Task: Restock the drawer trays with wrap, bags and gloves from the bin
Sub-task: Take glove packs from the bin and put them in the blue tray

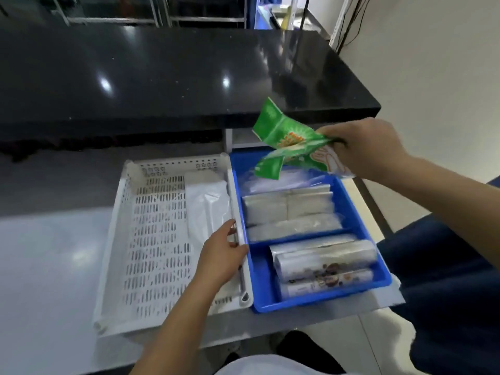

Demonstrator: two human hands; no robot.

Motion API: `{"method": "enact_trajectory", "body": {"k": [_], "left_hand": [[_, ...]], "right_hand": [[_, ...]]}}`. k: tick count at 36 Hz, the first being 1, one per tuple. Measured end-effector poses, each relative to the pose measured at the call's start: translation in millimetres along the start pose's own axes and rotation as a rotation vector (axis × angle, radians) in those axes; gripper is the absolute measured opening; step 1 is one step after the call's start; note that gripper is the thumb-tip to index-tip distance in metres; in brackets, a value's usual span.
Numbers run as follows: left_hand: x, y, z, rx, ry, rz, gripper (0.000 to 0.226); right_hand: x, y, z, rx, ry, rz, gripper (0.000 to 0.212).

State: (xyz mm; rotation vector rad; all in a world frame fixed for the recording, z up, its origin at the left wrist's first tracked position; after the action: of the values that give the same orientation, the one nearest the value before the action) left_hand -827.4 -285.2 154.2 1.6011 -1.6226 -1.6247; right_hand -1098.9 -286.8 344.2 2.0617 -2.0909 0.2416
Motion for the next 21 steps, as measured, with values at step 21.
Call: {"method": "enact_trajectory", "body": {"k": [21], "left_hand": [[-11.3, 3.8, 7.6, -0.178, 0.118, -0.145, 0.061]], "right_hand": [[72.0, 9.8, 132.5, -0.071, -0.12, -0.281, 0.032]]}}
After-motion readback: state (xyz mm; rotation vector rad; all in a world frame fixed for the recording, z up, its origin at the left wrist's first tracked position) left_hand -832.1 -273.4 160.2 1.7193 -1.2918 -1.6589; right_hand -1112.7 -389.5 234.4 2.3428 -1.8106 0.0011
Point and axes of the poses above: each hand's wrist, its own x-axis towards the middle knuckle, its own z-axis out of the palm, y = z × x, the point moved 3 cm from there along x, towards the middle knuckle, and after that the axes turned 3 degrees about -z, right-handed, at the moved point
